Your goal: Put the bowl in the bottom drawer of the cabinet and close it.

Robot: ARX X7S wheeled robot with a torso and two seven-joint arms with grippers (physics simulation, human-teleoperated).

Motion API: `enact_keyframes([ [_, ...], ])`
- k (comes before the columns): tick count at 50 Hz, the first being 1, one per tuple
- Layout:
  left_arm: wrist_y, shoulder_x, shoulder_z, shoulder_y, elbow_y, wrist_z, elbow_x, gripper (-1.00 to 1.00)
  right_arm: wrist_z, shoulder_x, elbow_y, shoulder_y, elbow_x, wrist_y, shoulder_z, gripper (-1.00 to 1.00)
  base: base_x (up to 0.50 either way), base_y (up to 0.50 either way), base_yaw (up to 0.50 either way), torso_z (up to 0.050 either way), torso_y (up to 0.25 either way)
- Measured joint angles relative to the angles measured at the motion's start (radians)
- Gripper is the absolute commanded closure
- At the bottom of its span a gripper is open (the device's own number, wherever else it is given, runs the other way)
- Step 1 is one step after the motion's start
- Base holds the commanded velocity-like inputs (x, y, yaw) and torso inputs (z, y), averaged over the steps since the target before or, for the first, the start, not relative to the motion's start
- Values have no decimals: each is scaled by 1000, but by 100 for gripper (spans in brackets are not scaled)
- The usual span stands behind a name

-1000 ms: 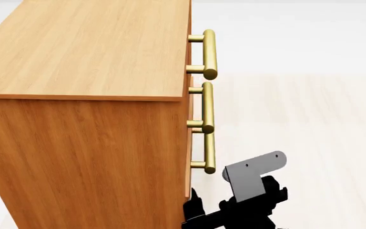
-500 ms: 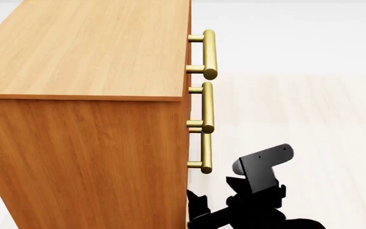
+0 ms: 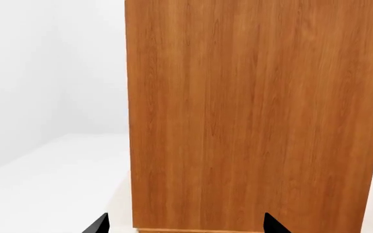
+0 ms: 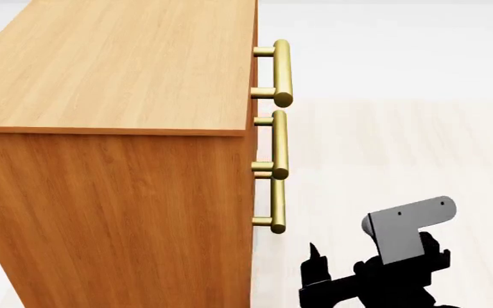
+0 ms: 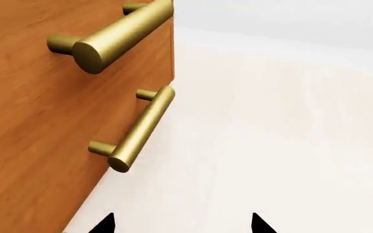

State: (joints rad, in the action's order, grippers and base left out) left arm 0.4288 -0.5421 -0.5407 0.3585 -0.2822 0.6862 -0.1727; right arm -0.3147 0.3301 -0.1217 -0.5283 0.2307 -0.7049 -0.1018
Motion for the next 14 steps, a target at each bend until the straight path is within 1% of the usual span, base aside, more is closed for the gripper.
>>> enact_keyframes([
  [14,-4,-21,-15,8,-27,-19,2,-100,126,43,170,91,-16,-26,115,-100,0,0,0,0,0],
])
